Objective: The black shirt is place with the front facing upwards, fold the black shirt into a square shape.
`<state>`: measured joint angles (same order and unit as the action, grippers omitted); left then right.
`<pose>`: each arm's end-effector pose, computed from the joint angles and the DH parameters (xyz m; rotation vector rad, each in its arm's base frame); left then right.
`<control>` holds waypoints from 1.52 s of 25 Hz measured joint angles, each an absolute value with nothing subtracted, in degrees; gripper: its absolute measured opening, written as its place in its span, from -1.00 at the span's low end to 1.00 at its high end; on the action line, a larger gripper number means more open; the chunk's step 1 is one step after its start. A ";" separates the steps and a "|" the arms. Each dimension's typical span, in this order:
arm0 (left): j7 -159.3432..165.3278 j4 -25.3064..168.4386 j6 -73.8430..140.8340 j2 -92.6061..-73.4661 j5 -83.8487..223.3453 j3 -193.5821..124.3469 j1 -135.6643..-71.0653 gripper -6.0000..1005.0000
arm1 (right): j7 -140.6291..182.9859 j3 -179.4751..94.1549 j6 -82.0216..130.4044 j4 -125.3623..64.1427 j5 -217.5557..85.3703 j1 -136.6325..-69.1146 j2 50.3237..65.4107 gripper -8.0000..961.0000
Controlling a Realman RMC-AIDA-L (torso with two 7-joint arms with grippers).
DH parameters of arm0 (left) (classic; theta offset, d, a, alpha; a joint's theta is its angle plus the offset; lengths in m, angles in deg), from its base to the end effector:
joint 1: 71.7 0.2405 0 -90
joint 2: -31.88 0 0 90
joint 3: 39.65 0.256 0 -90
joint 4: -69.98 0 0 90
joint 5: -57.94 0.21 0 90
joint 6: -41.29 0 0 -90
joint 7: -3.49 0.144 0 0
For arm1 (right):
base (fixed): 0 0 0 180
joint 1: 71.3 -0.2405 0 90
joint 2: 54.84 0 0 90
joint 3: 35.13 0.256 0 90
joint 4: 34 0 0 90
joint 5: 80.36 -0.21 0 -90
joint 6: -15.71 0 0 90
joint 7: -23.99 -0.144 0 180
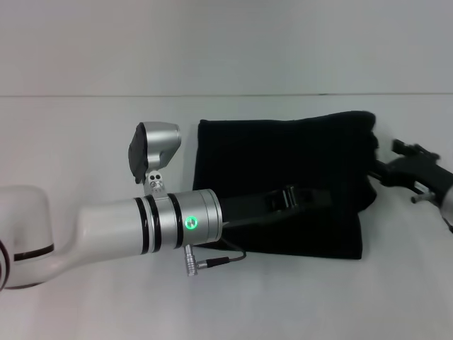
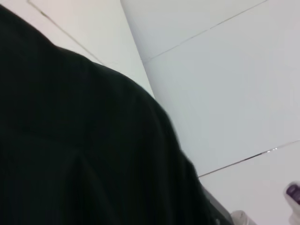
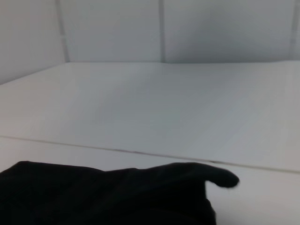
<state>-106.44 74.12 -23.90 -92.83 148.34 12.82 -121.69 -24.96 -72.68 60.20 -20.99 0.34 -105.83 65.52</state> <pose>-0.1718 0.3515 -0.1348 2.3435 1.8113 0.9347 0.3246 0.3830 -0.0344 -1.9880 0.8254 0.4848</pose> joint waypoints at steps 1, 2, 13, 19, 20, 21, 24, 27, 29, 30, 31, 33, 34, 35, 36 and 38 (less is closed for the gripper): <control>-106.07 73.95 -23.91 -92.83 148.31 12.82 -121.81 -0.74 | -24.96 -72.36 60.46 -21.00 -0.35 -105.15 65.49 0.74; -105.85 73.84 -23.95 -92.82 148.31 12.81 -121.88 -0.71 | -24.96 -72.00 61.02 -21.00 -1.27 -104.31 65.44 0.74; -102.16 79.14 -29.80 -92.67 147.84 12.82 -117.50 -0.04 | -25.05 -69.42 71.79 -20.54 -6.85 -96.25 65.10 0.74; -103.73 91.17 -35.46 -90.46 147.84 13.69 -108.20 0.33 | -25.14 -69.82 91.84 -20.30 -5.01 -91.84 64.87 0.74; -104.95 92.03 -35.70 -89.77 147.70 13.33 -107.13 0.41 | -25.03 -69.83 95.57 -20.28 -3.85 -91.38 64.85 0.74; -106.33 92.20 -35.61 -88.96 147.70 13.14 -106.55 0.48 | -25.00 -69.85 97.52 -20.26 -2.64 -91.24 64.84 0.74; -108.31 91.52 -34.95 -87.06 147.68 12.18 -105.75 0.71 | -24.92 -69.91 100.60 -20.37 2.55 -91.71 64.94 0.74; -108.24 90.98 -34.18 -86.51 147.72 10.41 -105.29 0.79 | -23.84 -69.93 97.99 -21.58 6.98 -93.58 65.28 0.74; -108.20 90.97 -33.86 -86.50 147.72 9.97 -105.08 0.84 | -23.03 -69.95 95.00 -23.14 8.33 -94.85 65.32 0.74; -108.33 90.95 -33.64 -86.47 147.71 9.90 -105.02 0.84 | -22.84 -69.98 92.89 -23.82 8.82 -95.38 65.31 0.74; -108.51 90.88 -33.42 -86.45 147.71 9.89 -105.03 0.84 | -22.82 -69.99 90.98 -24.31 9.20 -95.71 65.27 0.74; -108.98 90.69 -32.62 -86.44 147.74 9.91 -105.19 0.84 | -22.80 -70.06 88.31 -24.81 9.82 -96.00 65.24 0.74; -109.61 90.62 -31.90 -86.50 147.81 9.90 -105.30 0.84 | -22.80 -70.09 87.35 -25.00 10.02 -95.96 65.24 0.74; -110.20 90.61 -31.27 -86.55 147.90 9.91 -105.35 0.84 | -22.78 -70.10 86.58 -25.11 10.14 -95.85 65.24 0.74; -111.01 90.60 -30.29 -86.61 148.00 9.92 -105.41 0.84 | -22.78 -70.05 86.04 -25.18 10.18 -95.65 65.25 0.74; -111.74 90.57 -28.73 -86.64 148.11 9.92 -105.51 0.84 | -22.77 -69.83 85.35 -25.19 10.19 -95.38 65.25 0.74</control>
<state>-111.74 90.57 -28.73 -86.64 148.11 9.92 -105.51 -22.77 -69.83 85.35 -25.19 10.19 -95.38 65.25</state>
